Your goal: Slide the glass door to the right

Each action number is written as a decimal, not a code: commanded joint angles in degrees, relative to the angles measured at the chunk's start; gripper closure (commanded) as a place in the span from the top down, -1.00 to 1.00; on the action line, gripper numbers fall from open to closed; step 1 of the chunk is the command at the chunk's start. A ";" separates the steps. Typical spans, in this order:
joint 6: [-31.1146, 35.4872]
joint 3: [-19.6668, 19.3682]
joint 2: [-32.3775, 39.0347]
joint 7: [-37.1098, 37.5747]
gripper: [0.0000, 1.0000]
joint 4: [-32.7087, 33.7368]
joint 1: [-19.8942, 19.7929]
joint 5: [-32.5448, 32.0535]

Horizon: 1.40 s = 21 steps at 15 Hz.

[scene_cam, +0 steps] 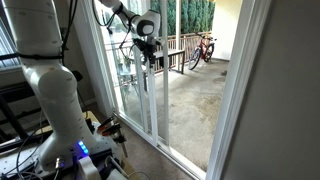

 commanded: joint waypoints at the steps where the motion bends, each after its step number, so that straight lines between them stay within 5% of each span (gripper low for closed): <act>1: 2.41 1.51 -1.08 2.24 1.00 -0.75 1.76 -1.04; 21: 14.34 4.97 1.25 7.03 1.00 3.91 5.93 -0.85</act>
